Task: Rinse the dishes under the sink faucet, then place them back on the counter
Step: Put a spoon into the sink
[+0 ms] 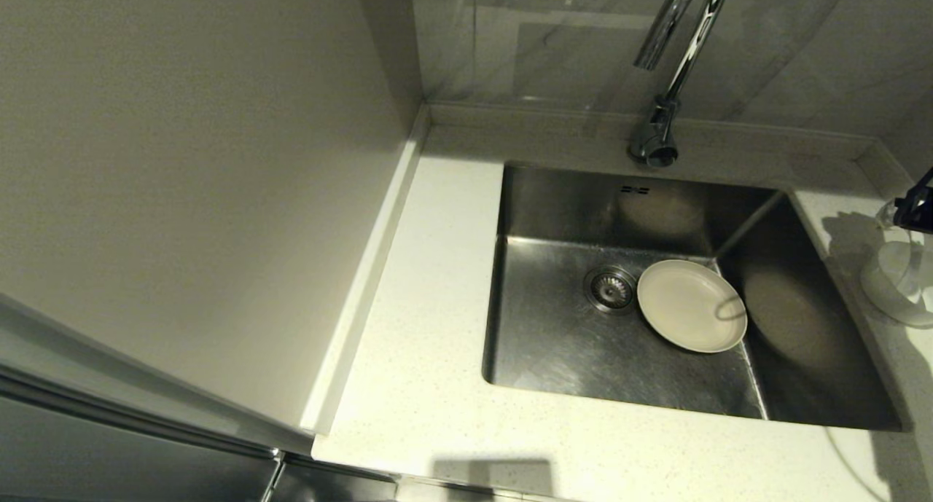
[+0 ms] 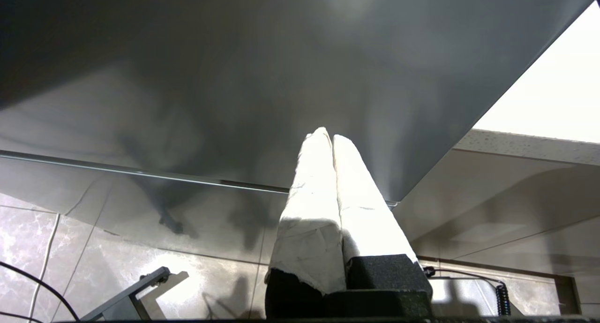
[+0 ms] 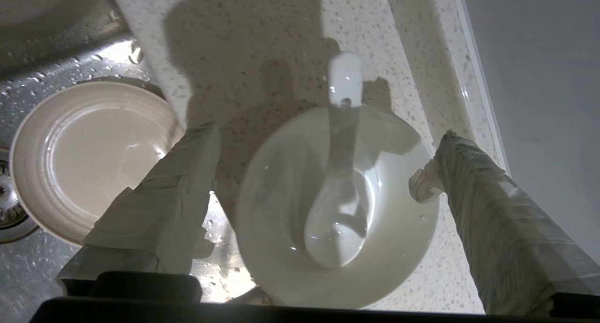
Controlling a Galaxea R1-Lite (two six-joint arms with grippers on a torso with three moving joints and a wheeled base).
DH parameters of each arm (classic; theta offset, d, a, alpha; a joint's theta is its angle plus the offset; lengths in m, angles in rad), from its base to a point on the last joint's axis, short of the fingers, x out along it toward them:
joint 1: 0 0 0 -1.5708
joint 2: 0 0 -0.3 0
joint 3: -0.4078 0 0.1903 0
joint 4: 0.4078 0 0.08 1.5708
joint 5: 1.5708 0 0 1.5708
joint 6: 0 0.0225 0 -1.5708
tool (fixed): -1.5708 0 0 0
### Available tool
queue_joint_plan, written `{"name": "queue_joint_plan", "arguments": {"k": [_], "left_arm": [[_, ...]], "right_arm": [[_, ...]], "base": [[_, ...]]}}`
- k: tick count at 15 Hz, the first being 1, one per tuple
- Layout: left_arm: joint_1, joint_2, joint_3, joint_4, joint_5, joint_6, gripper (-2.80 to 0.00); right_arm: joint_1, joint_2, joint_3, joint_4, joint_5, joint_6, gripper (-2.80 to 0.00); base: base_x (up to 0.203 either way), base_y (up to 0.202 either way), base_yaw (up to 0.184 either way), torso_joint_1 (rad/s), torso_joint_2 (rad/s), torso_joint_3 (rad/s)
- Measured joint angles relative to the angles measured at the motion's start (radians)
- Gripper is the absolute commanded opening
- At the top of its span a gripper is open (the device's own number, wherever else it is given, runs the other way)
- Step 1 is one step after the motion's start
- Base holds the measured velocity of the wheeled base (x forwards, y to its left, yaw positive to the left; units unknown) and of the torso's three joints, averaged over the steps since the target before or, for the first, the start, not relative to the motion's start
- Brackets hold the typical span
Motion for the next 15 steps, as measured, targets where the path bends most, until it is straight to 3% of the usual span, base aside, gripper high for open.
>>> {"name": "queue_joint_plan", "arguments": {"k": [9,15], "left_arm": [[0.000,0.000,0.000,0.000,0.000,0.000,-2.80],[0.000,0.000,0.000,0.000,0.000,0.000,-2.80]], "right_arm": [[-0.001,0.109,-0.168,0.001,-0.005,-0.036,0.00],[-0.029,0.176,-0.200,-0.001,-0.014,-0.047,0.00]], "base": [[0.000,0.000,0.000,0.000,0.00,0.000],[0.000,0.000,0.000,0.000,0.00,0.000]]}}
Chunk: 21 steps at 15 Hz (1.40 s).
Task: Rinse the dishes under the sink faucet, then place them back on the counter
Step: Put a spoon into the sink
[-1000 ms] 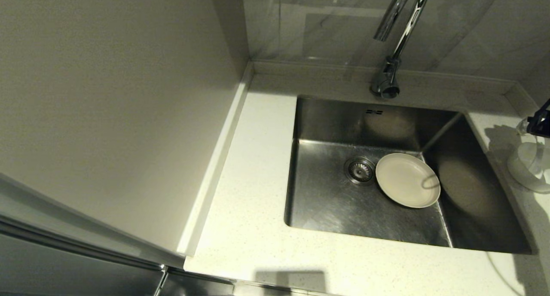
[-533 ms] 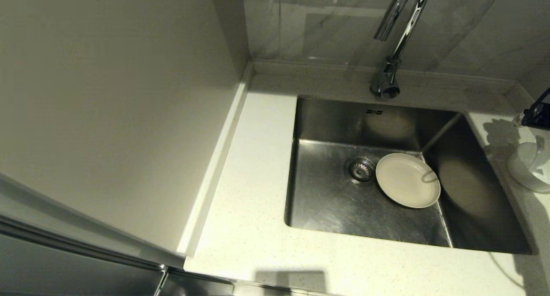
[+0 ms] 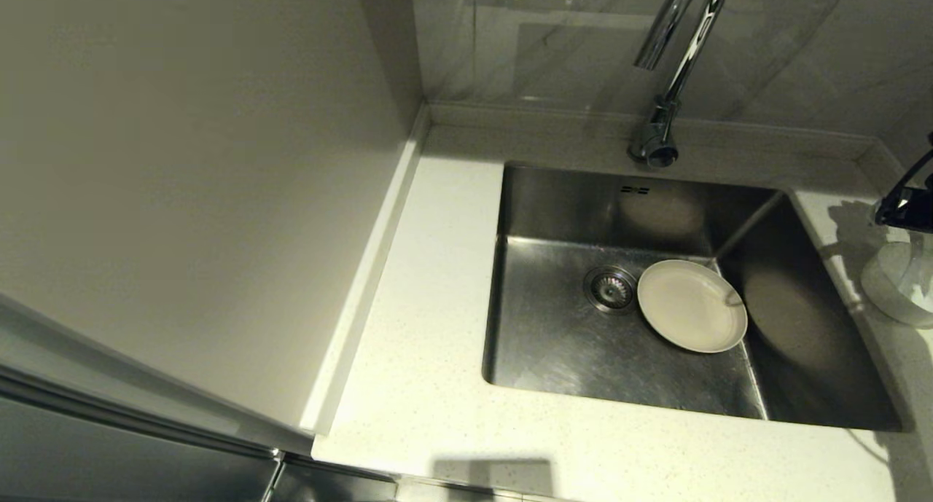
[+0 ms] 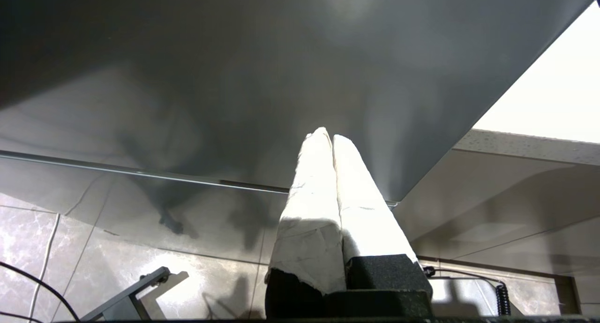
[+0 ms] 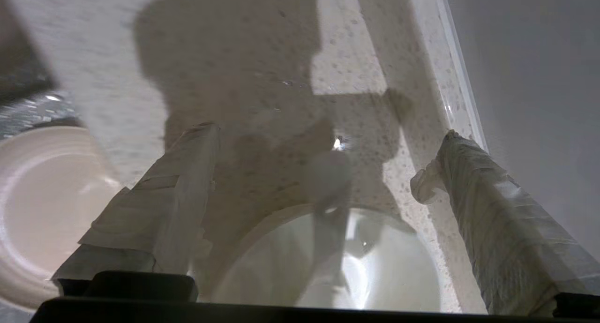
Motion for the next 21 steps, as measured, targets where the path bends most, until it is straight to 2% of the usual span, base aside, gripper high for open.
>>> {"name": "queue_joint_plan", "arguments": {"k": [7,8,21], "left_arm": [[0.000,0.000,0.000,0.000,0.000,0.000,-2.80],[0.000,0.000,0.000,0.000,0.000,0.000,-2.80],[0.000,0.000,0.000,-0.001,0.000,0.000,-2.80]], "right_arm": [[-0.016,0.029,-0.001,0.000,0.000,-0.002,0.00],[-0.015,0.030,-0.001,0.000,0.000,-0.005,-2.80],[-0.015,0.024,-0.001,0.000,-0.001,-0.006,-2.80]], "base": [[0.000,0.000,0.000,0.000,0.00,0.000],[0.000,0.000,0.000,0.000,0.00,0.000],[0.000,0.000,0.000,0.000,0.00,0.000]]}}
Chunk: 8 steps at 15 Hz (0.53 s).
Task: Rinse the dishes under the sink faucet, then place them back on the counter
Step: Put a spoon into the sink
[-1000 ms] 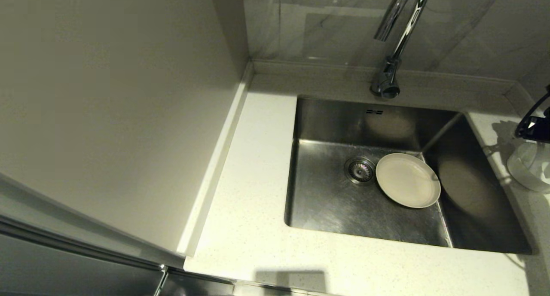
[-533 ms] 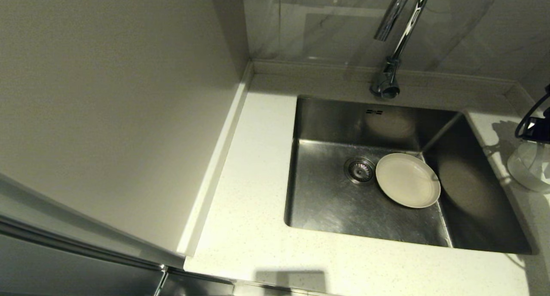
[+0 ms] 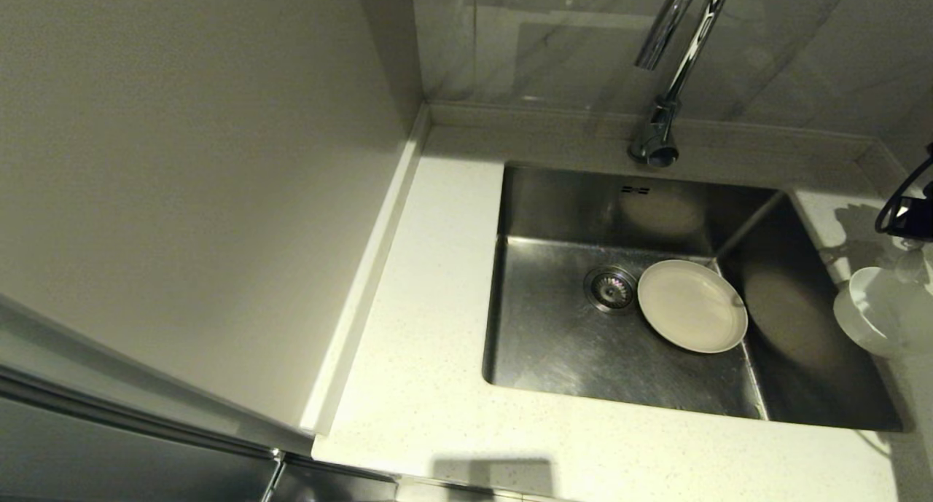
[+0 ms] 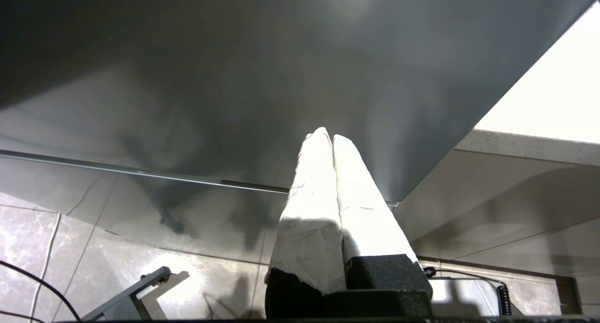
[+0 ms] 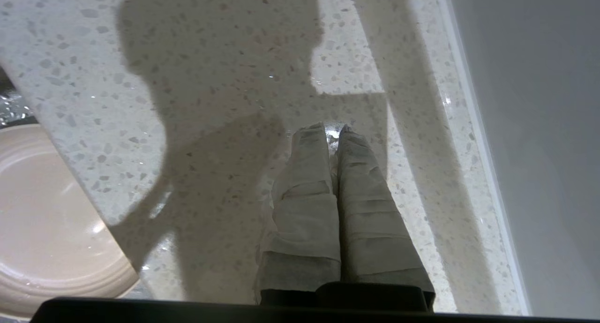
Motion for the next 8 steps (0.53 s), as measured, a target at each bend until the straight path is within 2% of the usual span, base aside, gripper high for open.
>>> {"name": "queue_joint_plan", "arguments": {"k": [5,8], "left_arm": [[0.000,0.000,0.000,0.000,0.000,0.000,-2.80],[0.000,0.000,0.000,0.001,0.000,0.000,-2.80]], "right_arm": [[0.000,-0.004,0.000,-0.008,0.000,0.000,-2.80],[0.001,-0.005,0.000,-0.061,-0.002,-0.006,-2.80]], "base": [[0.000,0.000,0.000,0.000,0.00,0.000],[0.000,0.000,0.000,0.000,0.00,0.000]]}}
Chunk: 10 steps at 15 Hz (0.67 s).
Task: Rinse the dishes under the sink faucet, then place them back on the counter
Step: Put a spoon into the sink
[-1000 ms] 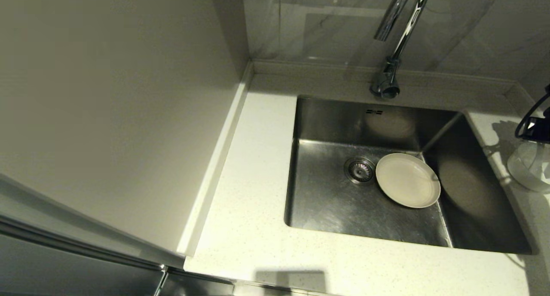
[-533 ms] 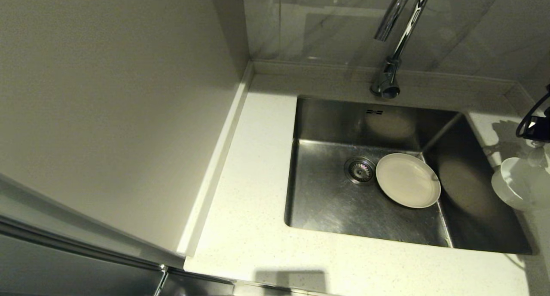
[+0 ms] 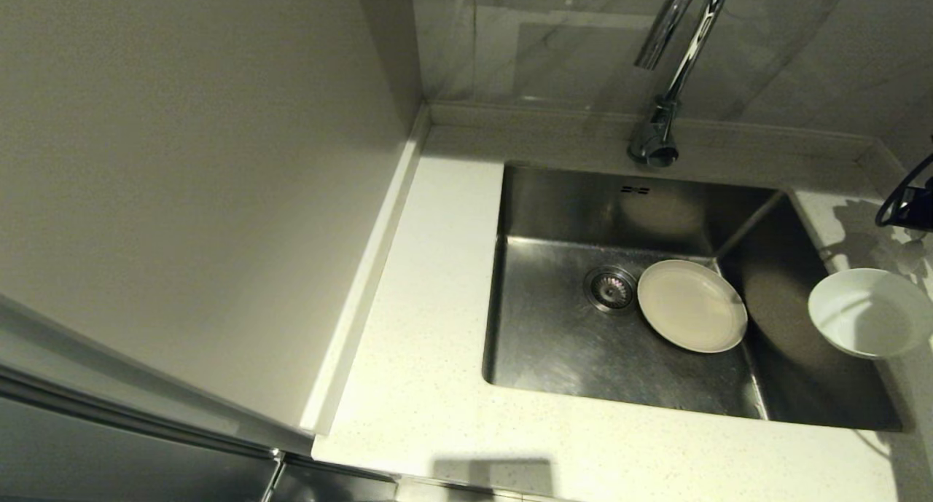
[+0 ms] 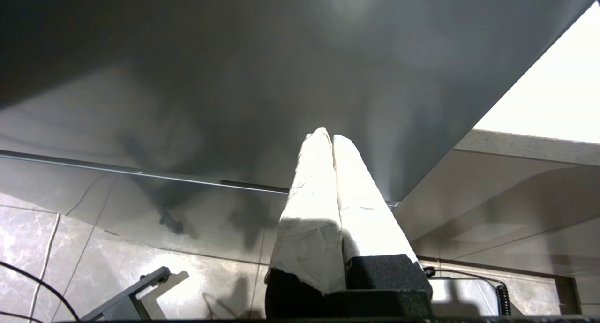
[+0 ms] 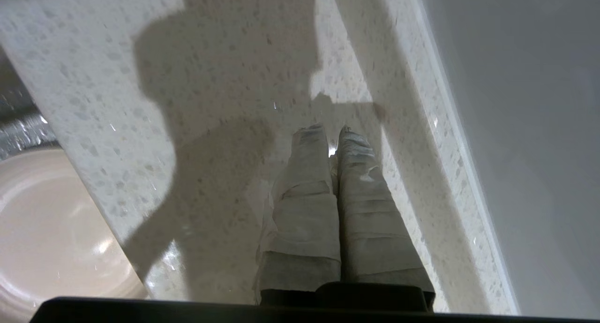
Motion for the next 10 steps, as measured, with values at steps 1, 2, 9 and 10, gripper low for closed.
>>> {"name": "queue_joint_plan", "arguments": {"k": [1,2,9,10], "left_arm": [[0.000,0.000,0.000,0.000,0.000,0.000,-2.80],[0.000,0.000,0.000,0.000,0.000,0.000,-2.80],[0.000,0.000,0.000,0.000,0.000,0.000,-2.80],[0.000,0.000,0.000,0.000,0.000,0.000,-2.80]], "right_arm": [[0.000,0.000,0.000,0.000,0.000,-0.002,-2.80],[0.000,0.000,0.000,0.000,0.000,-0.002,-2.80],[0.001,-0.012,0.000,0.000,0.001,-0.003,-2.80],[0.004,-0.019,0.000,0.000,0.003,-0.007,-2.80]], "base": [[0.000,0.000,0.000,0.000,0.00,0.000],[0.000,0.000,0.000,0.000,0.00,0.000],[0.000,0.000,0.000,0.000,0.00,0.000],[0.000,0.000,0.000,0.000,0.00,0.000]]}}
